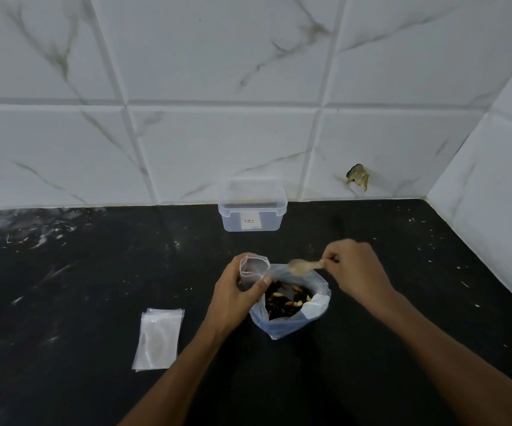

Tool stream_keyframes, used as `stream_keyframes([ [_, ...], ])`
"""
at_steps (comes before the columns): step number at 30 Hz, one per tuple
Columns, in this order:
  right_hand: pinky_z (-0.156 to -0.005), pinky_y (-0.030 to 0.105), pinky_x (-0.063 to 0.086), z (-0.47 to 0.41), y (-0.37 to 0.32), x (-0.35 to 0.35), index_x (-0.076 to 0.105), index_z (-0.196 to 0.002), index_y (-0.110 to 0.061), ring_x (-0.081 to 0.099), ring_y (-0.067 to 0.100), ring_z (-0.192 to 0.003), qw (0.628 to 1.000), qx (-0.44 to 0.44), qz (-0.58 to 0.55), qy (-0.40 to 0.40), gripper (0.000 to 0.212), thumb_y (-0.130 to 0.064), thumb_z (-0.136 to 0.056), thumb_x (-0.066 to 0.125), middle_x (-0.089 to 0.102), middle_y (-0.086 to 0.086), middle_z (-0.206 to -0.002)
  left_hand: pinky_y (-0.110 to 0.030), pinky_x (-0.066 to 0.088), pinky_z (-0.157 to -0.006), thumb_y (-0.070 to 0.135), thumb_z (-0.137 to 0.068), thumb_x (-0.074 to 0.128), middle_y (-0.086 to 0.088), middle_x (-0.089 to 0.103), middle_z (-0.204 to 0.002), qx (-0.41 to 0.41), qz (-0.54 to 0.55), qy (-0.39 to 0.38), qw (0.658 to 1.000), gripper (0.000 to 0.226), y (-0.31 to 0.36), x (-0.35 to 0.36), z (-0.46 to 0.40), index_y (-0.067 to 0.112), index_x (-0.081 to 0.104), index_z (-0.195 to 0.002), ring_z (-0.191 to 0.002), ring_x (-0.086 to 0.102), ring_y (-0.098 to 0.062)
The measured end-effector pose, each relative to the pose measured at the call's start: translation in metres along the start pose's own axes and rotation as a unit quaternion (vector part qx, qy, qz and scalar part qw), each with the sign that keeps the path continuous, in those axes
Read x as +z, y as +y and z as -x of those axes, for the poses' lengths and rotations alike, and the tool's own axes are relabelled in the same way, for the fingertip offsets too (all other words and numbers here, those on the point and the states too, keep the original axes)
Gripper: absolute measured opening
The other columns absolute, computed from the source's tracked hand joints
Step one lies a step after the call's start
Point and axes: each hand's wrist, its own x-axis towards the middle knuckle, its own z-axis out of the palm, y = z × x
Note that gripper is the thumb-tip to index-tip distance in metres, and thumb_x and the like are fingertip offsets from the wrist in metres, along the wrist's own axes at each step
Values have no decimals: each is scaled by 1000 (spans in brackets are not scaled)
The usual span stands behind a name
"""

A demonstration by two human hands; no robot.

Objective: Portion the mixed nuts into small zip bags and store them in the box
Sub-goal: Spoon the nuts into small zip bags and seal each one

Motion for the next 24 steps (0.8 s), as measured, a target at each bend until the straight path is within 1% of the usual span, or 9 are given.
stream_keyframes([
  [2, -64, 26, 56, 1, 11, 22, 69, -87, -19, 62, 6, -64, 999, 19, 23, -26, 12, -19, -94, 60, 66, -4, -74, -21, 53, -87, 30, -86, 75, 17, 66, -114, -8, 4, 1, 1000, 39, -5, 0, 4, 39, 56, -120, -106, 62, 3],
  [4, -68, 30, 58, 3, 17, 39, 67, -87, -19, 64, 9, -68, 998, 29, 43, -32, 14, -16, -95, 56, 66, -2, -78, -22, 54, -87, 29, -86, 75, 17, 66, -115, -22, 11, -4, 1000, 41, -9, 0, 8, 39, 56, -121, -107, 63, 3],
  [7, -73, 30, 57, 2, 20, 55, 65, -94, -18, 64, 10, -75, 995, 28, 85, -43, 10, -17, -95, 56, 66, -2, -85, -20, 53, -85, 28, -87, 74, 17, 66, -116, -37, 21, -16, 999, 42, -11, 2, 11, 38, 55, -122, -107, 62, 4],
  [11, -77, 29, 57, 1, 20, 74, 66, -101, -16, 66, 12, -82, 993, 40, 90, -70, 12, -20, -95, 57, 68, 0, -92, -19, 53, -83, 24, -88, 73, 18, 66, -115, -46, 27, -25, 998, 42, -11, 4, 12, 37, 55, -123, -106, 62, 5],
  [16, -68, 24, 51, 1, 16, 89, 69, -96, -15, 65, 12, -80, 994, 77, -5, -76, 16, -21, -96, 55, 69, 1, -87, -15, 52, -80, 21, -88, 73, 23, 67, -110, -46, 32, -32, 998, 38, -7, 7, 11, 36, 57, -120, -104, 63, 6],
  [18, -69, 24, 54, 0, 14, 95, 70, -93, -16, 65, 10, -78, 991, 90, -43, -89, 15, -20, -95, 56, 67, -1, -84, -14, 52, -80, 21, -88, 73, 25, 67, -109, -45, 32, -35, 998, 38, -6, 8, 11, 37, 57, -118, -104, 63, 7],
  [20, -73, 27, 57, -2, 11, 98, 72, -88, -15, 66, 9, -77, 987, 104, -76, -93, 16, -18, -94, 57, 69, -1, -83, -18, 54, -82, 21, -88, 73, 23, 67, -110, -43, 32, -34, 998, 39, -8, 8, 10, 37, 57, -119, -105, 63, 5],
  [22, -75, 32, 59, -4, 11, 98, 73, -85, -10, 68, 12, -76, 979, 134, -114, -98, 19, -15, -94, 58, 70, 3, -83, -24, 55, -86, 21, -87, 73, 21, 68, -112, -46, 37, -34, 998, 39, -9, 8, 9, 35, 58, -121, -106, 64, 2],
  [24, -73, 28, 58, -5, 11, 96, 73, -84, -8, 67, 12, -75, 967, 170, -155, -113, 19, -12, -94, 57, 70, 4, -85, -27, 55, -87, 23, -87, 74, 21, 68, -113, -52, 41, -35, 997, 40, -11, 6, 9, 36, 57, -121, -106, 65, 1],
])
